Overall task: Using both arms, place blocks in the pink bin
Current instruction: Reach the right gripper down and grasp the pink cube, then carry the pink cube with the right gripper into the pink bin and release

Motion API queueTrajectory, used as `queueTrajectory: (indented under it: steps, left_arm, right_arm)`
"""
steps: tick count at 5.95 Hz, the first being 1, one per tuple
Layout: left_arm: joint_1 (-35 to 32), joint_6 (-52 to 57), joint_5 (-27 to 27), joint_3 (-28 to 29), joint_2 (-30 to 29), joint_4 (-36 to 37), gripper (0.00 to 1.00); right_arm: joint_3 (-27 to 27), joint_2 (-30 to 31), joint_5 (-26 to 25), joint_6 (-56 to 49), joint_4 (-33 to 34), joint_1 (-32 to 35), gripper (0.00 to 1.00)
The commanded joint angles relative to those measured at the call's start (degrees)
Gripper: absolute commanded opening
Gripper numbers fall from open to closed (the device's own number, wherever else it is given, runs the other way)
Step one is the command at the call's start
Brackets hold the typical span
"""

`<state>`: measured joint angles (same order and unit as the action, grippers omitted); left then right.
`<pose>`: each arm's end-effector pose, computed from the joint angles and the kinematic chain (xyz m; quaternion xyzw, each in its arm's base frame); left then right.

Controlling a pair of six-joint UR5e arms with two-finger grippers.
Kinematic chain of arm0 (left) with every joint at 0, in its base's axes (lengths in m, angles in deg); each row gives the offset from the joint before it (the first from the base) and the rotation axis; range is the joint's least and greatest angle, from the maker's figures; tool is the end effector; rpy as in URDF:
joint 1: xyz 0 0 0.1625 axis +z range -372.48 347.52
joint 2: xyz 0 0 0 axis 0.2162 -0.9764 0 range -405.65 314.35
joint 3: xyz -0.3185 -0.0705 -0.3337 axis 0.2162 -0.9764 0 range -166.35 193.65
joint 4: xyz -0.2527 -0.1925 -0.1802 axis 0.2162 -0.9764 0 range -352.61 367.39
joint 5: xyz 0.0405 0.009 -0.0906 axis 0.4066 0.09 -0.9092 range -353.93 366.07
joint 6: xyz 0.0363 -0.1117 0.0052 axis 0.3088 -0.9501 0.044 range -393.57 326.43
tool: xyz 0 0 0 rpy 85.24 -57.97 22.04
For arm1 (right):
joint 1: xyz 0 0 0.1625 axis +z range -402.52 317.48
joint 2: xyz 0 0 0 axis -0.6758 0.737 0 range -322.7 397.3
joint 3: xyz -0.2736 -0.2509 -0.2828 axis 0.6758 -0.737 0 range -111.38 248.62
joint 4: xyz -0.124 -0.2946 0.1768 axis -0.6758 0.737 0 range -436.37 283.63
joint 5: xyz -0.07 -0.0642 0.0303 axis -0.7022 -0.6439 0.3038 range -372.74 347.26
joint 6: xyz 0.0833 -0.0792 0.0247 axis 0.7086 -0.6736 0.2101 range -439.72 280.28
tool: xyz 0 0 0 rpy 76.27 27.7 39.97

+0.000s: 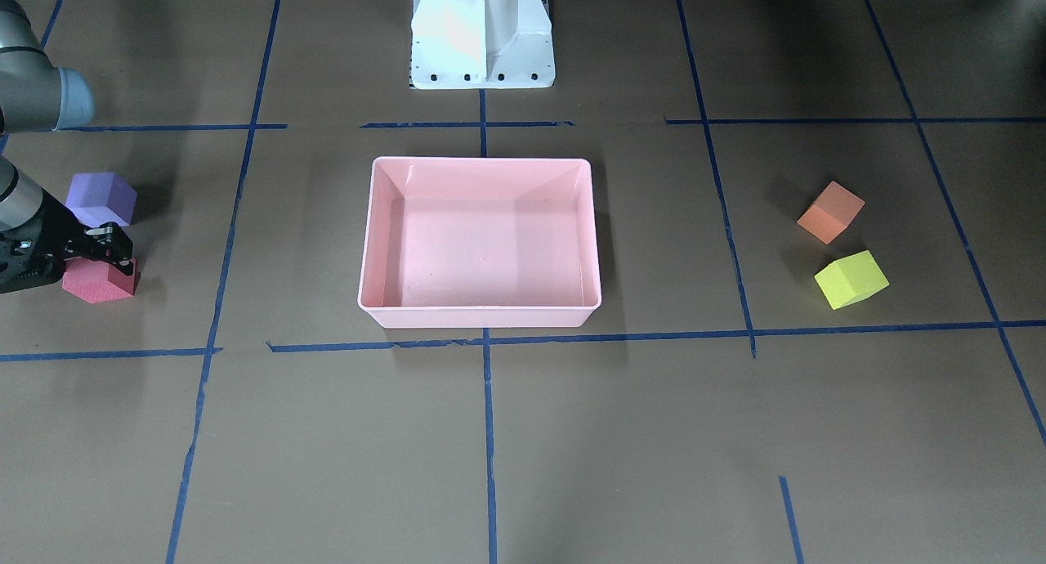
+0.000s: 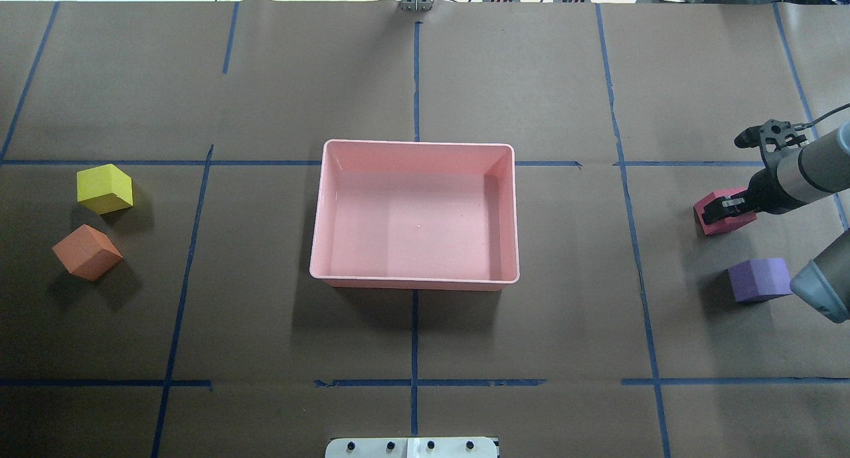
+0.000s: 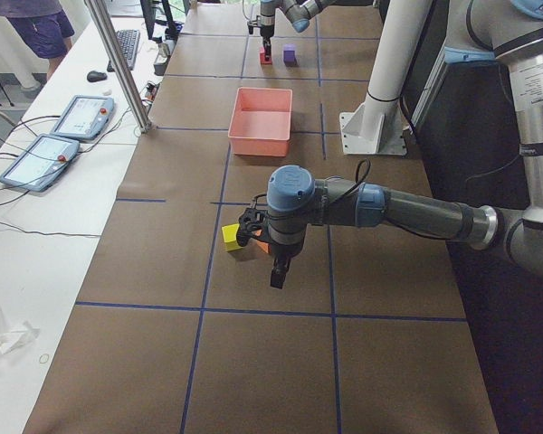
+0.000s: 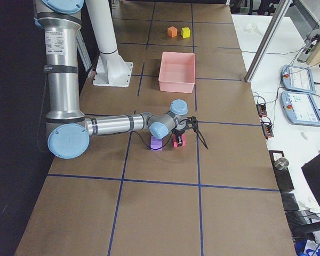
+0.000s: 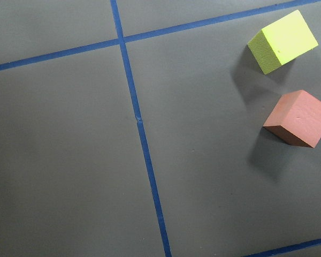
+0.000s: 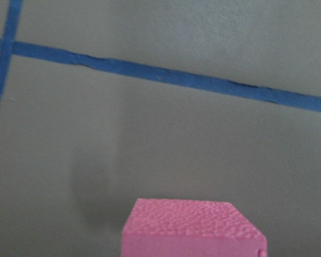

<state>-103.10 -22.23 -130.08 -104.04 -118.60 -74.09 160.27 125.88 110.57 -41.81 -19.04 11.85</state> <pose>-0.0517 -0.2994 0.6236 0.0577 0.3879 0.0932 0.9151 -0.2292 -0.4379 0.6324 0.0722 -0.3945 -0.0699 0.9134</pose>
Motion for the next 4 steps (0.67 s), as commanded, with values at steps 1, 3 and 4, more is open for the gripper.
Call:
queueTrajectory:
  steps: [1, 3, 4]
  left_arm:
    - [0.00, 0.00, 0.09, 0.00, 0.00, 0.01, 1.00]
    - [0.09, 0.00, 0.09, 0.09, -0.09, -0.08, 1.00]
    - [0.09, -0.09, 0.00, 0.00, -0.52, -0.78, 1.00]
  right_arm:
    - [3.44, -5.48, 0.09, 4.85, 3.90, -0.06, 0.20]
    - [4.24, -20.73, -1.04, 20.01, 14.07, -5.90, 0.21]
    - [4.33, -28.12, -3.40, 26.54, 20.22, -8.47, 0.22]
